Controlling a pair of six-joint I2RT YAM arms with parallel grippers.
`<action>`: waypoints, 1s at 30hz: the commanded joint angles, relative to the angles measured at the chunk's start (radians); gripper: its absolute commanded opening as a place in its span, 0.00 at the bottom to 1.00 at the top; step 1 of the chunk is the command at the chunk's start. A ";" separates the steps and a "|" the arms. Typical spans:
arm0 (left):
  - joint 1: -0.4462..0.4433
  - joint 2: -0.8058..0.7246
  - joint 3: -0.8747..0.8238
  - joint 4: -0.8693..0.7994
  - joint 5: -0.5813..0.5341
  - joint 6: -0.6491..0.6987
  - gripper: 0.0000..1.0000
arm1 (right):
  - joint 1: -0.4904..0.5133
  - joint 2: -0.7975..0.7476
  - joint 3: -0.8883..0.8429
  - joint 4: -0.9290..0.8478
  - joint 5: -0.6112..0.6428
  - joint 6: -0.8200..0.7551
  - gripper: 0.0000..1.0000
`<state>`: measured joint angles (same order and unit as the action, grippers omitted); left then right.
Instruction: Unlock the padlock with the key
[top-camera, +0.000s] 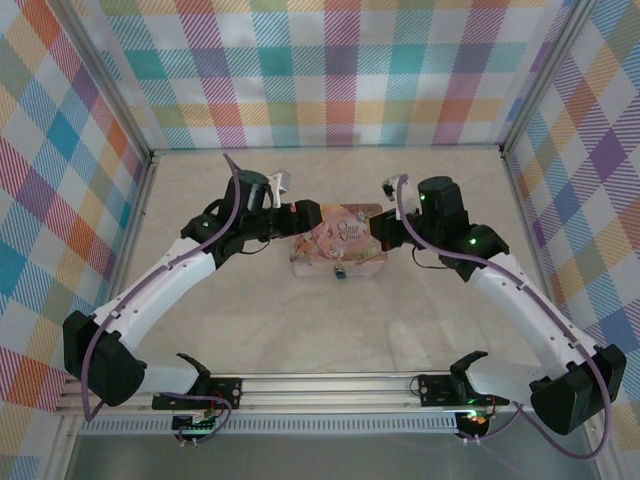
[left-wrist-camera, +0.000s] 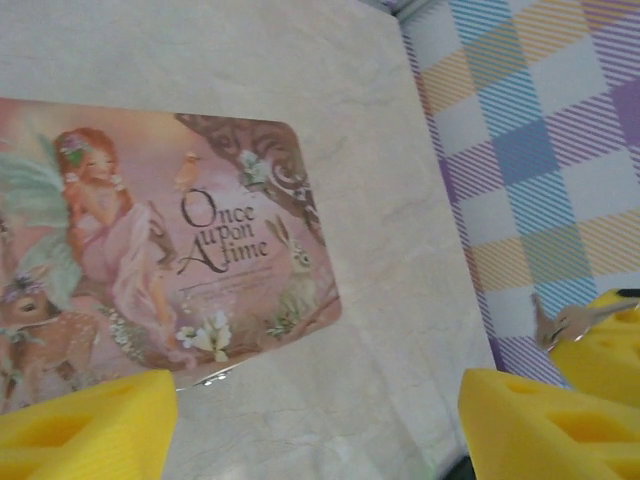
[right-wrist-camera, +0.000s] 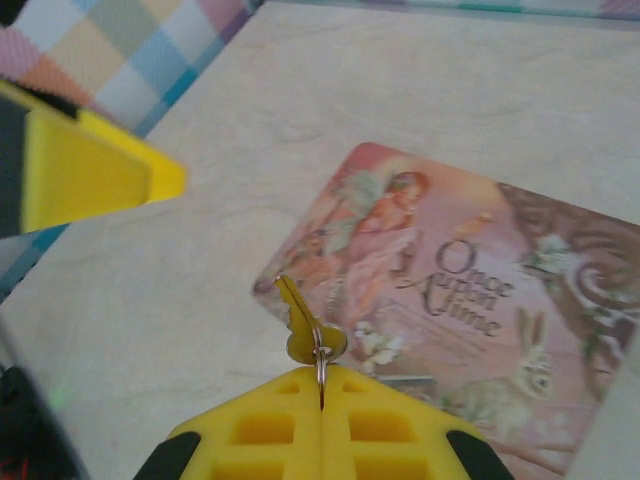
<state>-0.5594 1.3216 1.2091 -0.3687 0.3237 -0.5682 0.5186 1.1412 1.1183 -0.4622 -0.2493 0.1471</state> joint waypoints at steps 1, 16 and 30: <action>-0.002 -0.036 0.014 0.071 0.091 -0.005 0.73 | 0.041 -0.020 -0.018 0.051 -0.045 -0.048 0.00; -0.116 0.005 0.068 0.048 0.108 0.047 0.60 | 0.146 0.031 0.044 -0.003 0.035 -0.076 0.00; -0.146 0.053 0.090 0.040 0.089 0.054 0.33 | 0.188 0.043 0.065 -0.027 0.057 -0.093 0.00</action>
<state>-0.6910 1.3750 1.2671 -0.3164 0.4236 -0.5270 0.6968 1.1774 1.1538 -0.4831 -0.2020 0.0811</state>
